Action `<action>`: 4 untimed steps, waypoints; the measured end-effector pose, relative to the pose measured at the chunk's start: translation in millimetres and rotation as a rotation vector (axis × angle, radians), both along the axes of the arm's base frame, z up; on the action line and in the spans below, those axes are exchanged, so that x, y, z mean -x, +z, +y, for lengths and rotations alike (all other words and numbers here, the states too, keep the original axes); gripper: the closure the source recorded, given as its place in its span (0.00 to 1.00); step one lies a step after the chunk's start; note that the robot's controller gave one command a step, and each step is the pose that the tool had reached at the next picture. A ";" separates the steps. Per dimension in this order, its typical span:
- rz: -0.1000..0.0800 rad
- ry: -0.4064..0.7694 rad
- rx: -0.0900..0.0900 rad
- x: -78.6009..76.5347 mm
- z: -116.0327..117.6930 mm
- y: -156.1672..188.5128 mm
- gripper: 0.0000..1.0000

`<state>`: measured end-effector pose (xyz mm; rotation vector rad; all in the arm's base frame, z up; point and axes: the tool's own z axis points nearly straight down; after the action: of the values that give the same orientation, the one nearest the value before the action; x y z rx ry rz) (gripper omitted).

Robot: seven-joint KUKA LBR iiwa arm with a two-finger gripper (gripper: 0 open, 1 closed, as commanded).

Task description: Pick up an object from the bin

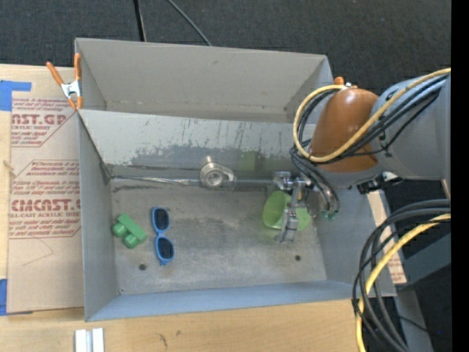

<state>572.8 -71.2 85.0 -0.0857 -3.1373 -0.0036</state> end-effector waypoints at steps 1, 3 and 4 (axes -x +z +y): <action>-0.004 0.001 0.002 -1.3 -0.6 2.8 1.00; -0.002 0.501 0.001 81.3 28.7 -13.9 1.00; -0.009 1.056 0.002 72.1 22.3 106.7 1.00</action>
Offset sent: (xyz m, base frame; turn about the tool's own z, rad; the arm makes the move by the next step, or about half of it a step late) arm 0.0000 0.0000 0.0000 0.0000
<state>500.7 -48.9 191.6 1.5105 -2.7599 0.0027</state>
